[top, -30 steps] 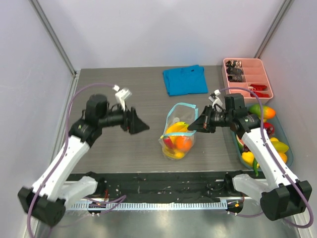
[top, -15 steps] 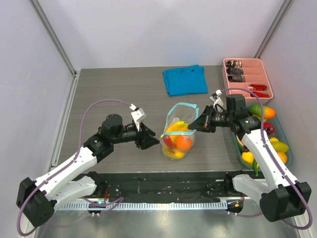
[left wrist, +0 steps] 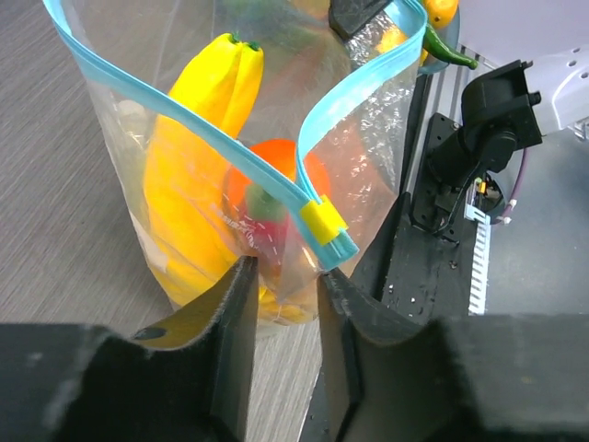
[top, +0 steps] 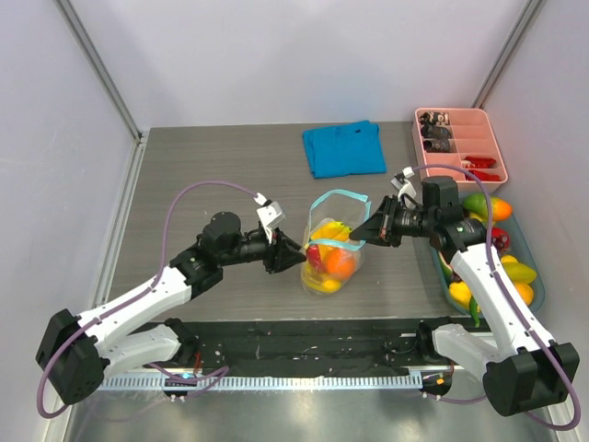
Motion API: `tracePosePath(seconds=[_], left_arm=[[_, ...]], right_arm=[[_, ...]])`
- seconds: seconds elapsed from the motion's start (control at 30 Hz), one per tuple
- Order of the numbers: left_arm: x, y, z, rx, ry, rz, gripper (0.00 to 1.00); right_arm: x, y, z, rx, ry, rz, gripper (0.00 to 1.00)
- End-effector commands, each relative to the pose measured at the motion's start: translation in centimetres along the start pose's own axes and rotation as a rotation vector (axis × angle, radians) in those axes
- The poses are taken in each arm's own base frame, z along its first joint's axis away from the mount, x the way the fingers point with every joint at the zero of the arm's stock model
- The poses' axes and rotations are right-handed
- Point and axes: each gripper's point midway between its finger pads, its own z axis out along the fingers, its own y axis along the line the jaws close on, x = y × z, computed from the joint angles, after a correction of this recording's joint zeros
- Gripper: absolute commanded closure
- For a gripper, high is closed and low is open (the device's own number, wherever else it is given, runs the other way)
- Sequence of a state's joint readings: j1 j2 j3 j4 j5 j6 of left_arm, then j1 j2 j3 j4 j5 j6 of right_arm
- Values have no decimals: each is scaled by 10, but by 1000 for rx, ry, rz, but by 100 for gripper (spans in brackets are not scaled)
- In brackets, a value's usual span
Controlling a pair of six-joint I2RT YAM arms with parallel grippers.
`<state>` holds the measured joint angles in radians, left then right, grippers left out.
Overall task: Place the food in the zip-top bag and seal the zipper
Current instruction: Zip the zipper food storage bag at the center of the board.
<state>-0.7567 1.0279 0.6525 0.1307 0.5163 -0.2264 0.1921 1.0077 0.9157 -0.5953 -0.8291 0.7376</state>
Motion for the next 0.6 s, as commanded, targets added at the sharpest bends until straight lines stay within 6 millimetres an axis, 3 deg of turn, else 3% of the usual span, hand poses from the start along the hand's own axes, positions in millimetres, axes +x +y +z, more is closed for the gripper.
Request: tracePosePath(seconds=[0.0, 0.17, 0.27, 0.3, 0.4, 0.5, 0.53, 0.57], left_arm=[[-38, -9, 0, 8, -107, 74, 53], [-35, -14, 0, 18, -100, 66, 48], [-33, -14, 0, 16, -89, 64, 72], [-37, -13, 0, 1, -96, 70, 86], [-49, -11, -5, -30, -116, 94, 100], [-66, -19, -14, -15, -136, 155, 100], [-69, -24, -16, 10, -130, 185, 100], [-62, -26, -18, 20, -93, 188, 100]], right_arm=[[-6, 17, -6, -64, -32, -44, 99], [-7, 16, -6, -63, -37, -37, 99], [-9, 18, -7, -69, -41, -42, 99], [-8, 18, -7, -69, -39, -43, 99], [-7, 16, -8, -63, -45, -57, 99], [-7, 14, -12, -46, -70, -126, 77], [-12, 18, -15, -34, -94, -172, 63], [-12, 13, -19, -2, -93, -262, 58]])
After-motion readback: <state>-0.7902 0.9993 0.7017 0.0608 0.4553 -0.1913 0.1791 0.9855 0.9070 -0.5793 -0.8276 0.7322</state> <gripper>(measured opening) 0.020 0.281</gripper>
